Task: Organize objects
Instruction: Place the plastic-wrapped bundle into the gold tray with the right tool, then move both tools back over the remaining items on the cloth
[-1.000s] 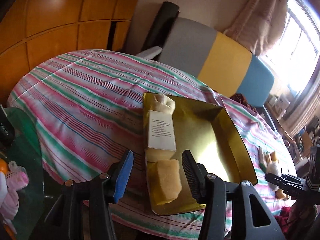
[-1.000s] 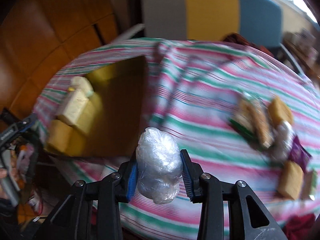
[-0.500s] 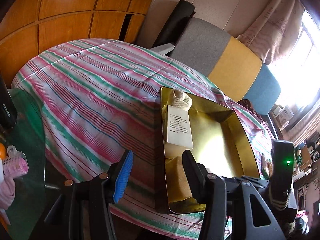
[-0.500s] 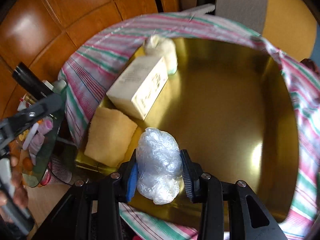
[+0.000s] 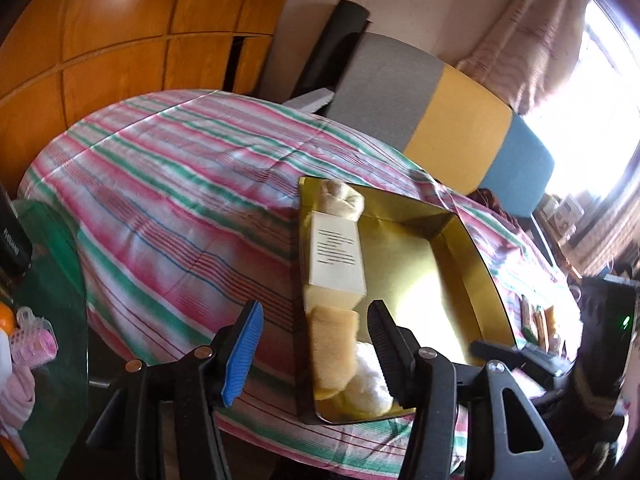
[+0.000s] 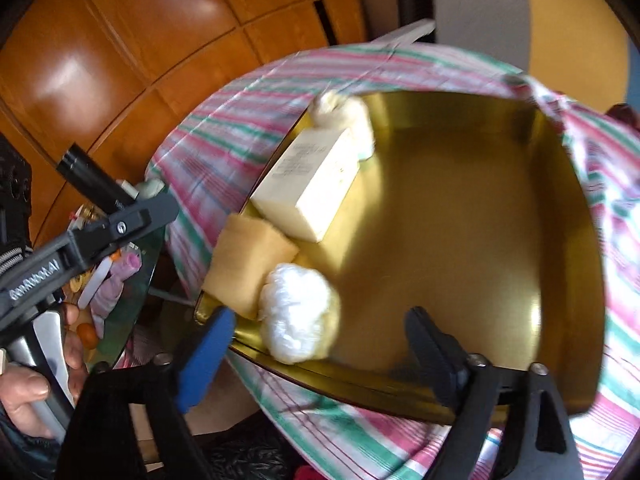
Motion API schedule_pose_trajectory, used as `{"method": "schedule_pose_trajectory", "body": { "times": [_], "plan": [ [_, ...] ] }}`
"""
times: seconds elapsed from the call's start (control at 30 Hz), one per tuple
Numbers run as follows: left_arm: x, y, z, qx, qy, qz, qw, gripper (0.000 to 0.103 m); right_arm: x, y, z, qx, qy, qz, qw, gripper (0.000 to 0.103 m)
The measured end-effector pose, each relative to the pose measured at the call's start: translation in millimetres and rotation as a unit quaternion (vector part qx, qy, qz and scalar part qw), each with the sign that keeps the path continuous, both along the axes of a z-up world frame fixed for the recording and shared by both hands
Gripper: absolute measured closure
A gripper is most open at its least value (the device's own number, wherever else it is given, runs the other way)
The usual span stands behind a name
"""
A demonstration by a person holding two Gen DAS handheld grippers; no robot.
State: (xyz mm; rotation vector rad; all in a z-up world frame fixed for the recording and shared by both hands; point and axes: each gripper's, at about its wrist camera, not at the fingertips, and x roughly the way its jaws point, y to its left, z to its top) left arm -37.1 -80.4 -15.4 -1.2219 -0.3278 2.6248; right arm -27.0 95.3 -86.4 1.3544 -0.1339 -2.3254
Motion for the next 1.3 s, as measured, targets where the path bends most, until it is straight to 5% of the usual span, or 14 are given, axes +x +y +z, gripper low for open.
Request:
{"method": "schedule_pose_trajectory", "body": {
  "times": [0.43, 0.7, 0.87, 1.13, 1.3],
  "plan": [
    [14, 69, 9, -0.040, 0.014, -0.098, 0.9942, 0.048, 31, 115, 32, 0.007, 0.036, -0.133, 0.990, 0.000],
    [13, 124, 9, -0.038, -0.001, -0.175, 0.9838, 0.048, 65, 220, 39, 0.025, 0.037, -0.249, 0.967, 0.000],
    [17, 166, 11, -0.046, -0.001, -0.225, 0.9733, 0.048, 98, 307, 49, 0.044, 0.043, -0.355, 0.933, 0.000],
    [30, 237, 14, -0.056, -0.002, -0.311, 0.9488, 0.048, 154, 442, 54, -0.004, 0.054, -0.538, 0.841, 0.000],
    [40, 286, 17, -0.060, 0.002, -0.360, 0.9311, 0.048, 167, 474, 32, -0.044, 0.044, -0.575, 0.816, 0.000]
  ]
}}
